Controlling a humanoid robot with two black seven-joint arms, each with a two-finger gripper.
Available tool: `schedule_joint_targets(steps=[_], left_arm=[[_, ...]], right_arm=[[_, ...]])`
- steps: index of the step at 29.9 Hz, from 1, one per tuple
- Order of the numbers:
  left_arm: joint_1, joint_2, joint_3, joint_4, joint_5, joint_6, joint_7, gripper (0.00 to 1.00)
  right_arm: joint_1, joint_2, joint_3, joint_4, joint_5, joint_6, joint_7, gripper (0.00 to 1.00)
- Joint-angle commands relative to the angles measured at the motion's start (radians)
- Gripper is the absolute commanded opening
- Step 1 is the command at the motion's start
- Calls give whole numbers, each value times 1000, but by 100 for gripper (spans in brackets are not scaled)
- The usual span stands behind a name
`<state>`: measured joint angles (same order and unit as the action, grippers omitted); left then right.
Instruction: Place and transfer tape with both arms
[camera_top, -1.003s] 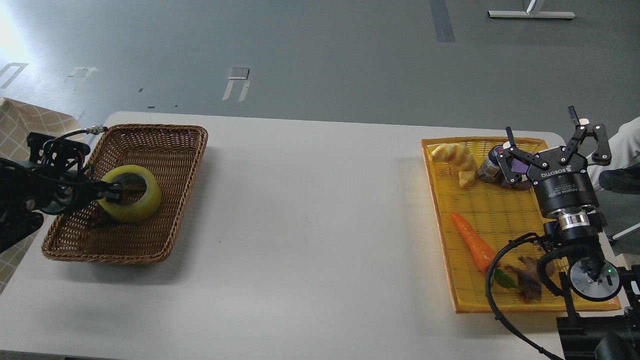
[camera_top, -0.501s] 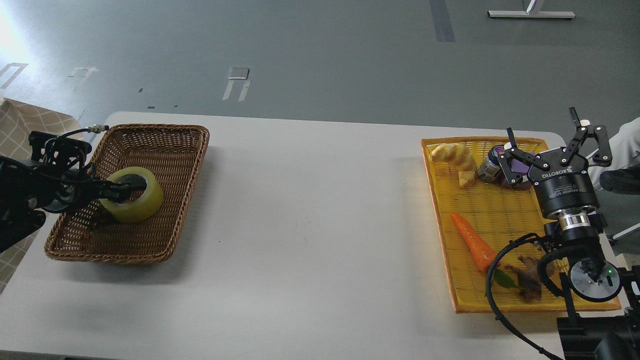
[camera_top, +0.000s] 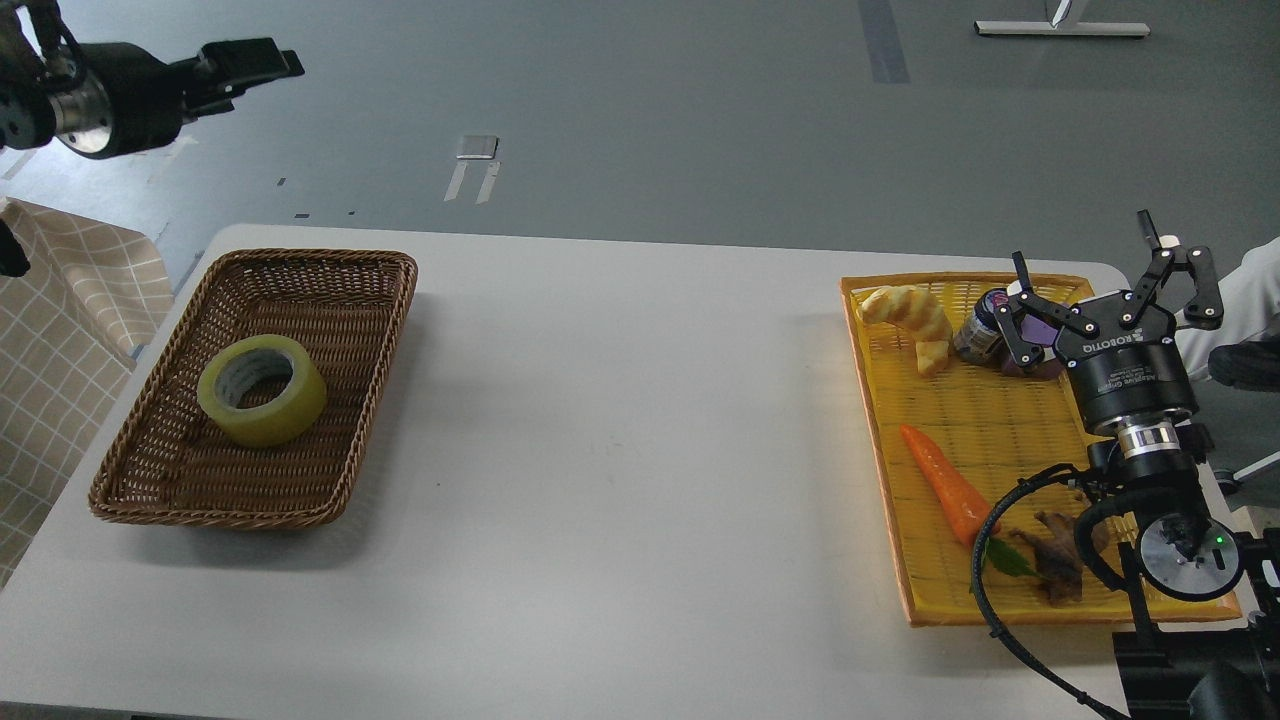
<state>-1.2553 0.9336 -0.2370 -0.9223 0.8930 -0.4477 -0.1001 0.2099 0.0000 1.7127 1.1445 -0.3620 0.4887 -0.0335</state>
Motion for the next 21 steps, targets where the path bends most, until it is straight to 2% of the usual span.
schedule_joint_targets(steps=[1, 11, 13, 17, 21], left_arm=[[-32, -9, -62, -3, -311, -22, -7, 98], [-3, -137, -145, -41, -623, -41, -12, 98], [57, -180, -224, -67, -728, -41, -29, 98], [135, -252, -359, -101, -756, -41, -38, 98], [314, -372, -571, -190, -760, -41, -36, 98]], right_arm=[[19, 0, 4, 4, 0, 0, 0, 100], [97, 0, -2, 20, -3, 0, -6, 100], [124, -29, -5, 17, -5, 0, -9, 100], [146, -72, -5, 17, -5, 0, -11, 100], [177, -74, -5, 11, -3, 0, -13, 100]])
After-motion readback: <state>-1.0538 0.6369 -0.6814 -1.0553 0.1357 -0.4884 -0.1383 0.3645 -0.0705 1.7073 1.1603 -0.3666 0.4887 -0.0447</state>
